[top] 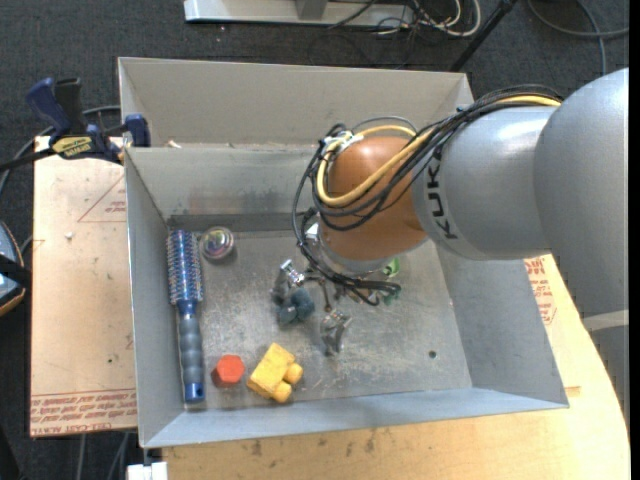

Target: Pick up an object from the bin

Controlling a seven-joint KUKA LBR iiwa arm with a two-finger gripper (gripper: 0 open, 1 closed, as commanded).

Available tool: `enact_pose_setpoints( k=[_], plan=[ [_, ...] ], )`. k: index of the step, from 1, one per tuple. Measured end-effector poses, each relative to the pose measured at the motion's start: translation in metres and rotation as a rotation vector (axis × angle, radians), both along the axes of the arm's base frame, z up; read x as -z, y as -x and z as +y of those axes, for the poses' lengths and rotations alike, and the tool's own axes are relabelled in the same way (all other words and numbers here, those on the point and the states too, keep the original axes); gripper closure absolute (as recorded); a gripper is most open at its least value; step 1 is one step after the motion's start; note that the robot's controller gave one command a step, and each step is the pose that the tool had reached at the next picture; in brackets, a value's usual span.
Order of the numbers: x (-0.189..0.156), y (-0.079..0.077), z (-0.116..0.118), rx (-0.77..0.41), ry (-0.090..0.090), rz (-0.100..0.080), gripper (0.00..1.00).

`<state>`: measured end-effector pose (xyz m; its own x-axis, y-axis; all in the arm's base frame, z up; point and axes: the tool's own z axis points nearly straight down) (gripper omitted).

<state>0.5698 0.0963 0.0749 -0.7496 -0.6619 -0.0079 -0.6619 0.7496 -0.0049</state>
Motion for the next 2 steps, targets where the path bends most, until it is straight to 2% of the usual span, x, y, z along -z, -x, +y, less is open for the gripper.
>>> enact_pose_setpoints(
  k=[1,2],
  plan=[
    [-0.001,0.000,0.001,-0.002,0.000,0.001,1.00],
    [-0.021,-0.001,0.001,0.002,0.000,0.004,1.00]
  ],
)
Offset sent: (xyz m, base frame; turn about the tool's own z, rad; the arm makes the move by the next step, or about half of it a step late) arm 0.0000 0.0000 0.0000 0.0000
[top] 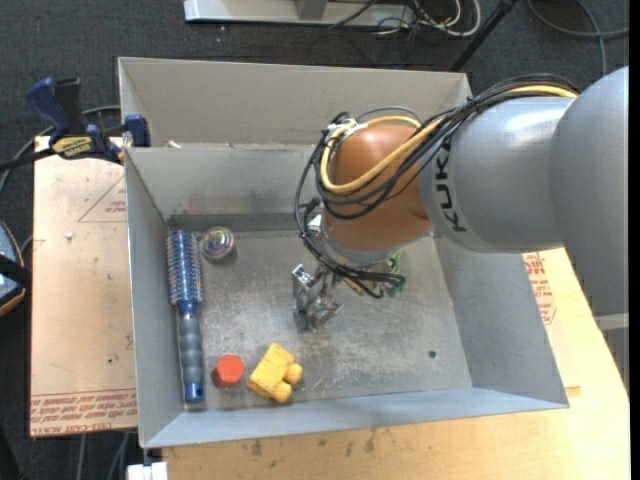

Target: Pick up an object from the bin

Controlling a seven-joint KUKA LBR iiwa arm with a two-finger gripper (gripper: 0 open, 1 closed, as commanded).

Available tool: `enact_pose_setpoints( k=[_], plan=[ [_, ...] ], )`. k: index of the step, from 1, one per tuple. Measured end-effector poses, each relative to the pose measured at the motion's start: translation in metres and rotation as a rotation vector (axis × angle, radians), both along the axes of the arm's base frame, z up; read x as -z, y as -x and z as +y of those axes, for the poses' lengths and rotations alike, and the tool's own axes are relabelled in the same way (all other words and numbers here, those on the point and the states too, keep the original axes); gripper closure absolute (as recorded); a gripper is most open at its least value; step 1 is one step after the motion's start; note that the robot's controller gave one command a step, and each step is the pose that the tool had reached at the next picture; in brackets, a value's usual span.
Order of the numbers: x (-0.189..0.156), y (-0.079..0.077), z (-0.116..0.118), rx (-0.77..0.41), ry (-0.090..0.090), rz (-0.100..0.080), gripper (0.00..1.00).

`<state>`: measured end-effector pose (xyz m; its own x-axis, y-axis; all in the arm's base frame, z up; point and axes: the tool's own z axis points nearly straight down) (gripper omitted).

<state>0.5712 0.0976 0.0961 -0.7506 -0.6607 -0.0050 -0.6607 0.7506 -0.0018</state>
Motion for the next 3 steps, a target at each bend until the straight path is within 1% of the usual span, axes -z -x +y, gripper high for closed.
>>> enact_pose_setpoints(
  k=[3],
  plan=[
    [-0.0067,-0.0013,0.0018,0.008,-0.001,0.003,1.00]
  ],
)
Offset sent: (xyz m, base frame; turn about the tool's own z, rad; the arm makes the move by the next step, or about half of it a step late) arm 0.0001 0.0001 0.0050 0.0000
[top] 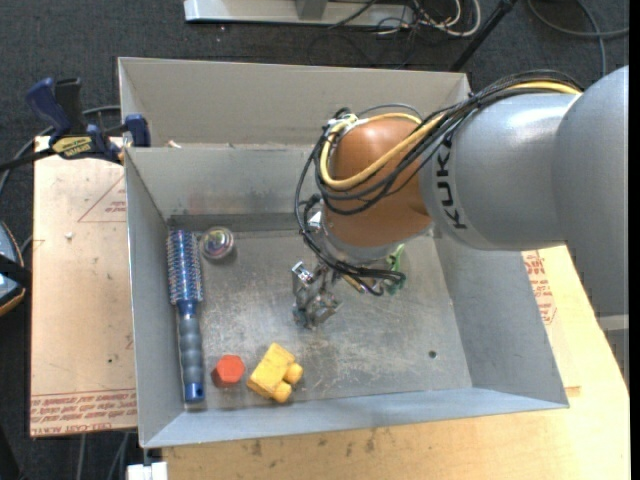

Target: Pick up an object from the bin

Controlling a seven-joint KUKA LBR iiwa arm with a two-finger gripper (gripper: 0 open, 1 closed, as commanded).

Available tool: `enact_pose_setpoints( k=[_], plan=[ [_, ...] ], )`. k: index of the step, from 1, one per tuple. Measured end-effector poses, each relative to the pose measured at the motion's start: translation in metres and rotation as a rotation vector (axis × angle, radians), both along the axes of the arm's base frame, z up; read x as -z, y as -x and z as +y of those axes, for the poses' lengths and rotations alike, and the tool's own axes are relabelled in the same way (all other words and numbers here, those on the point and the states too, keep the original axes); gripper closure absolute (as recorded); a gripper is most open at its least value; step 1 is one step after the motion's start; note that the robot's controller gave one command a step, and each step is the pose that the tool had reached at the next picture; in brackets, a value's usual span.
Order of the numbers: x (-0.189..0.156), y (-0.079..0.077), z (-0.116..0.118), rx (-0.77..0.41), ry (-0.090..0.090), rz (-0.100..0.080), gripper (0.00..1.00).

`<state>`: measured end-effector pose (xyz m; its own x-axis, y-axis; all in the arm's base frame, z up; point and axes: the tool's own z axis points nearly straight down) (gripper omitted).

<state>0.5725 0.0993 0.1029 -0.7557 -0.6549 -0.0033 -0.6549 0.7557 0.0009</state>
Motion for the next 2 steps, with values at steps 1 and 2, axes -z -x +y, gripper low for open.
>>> enact_pose_setpoints(
  k=[1,2],
  plan=[
    [-0.033,-0.001,0.001,0.003,0.001,-0.004,1.00],
    [-0.084,-0.003,0.002,0.005,0.000,-0.007,1.00]
  ],
)
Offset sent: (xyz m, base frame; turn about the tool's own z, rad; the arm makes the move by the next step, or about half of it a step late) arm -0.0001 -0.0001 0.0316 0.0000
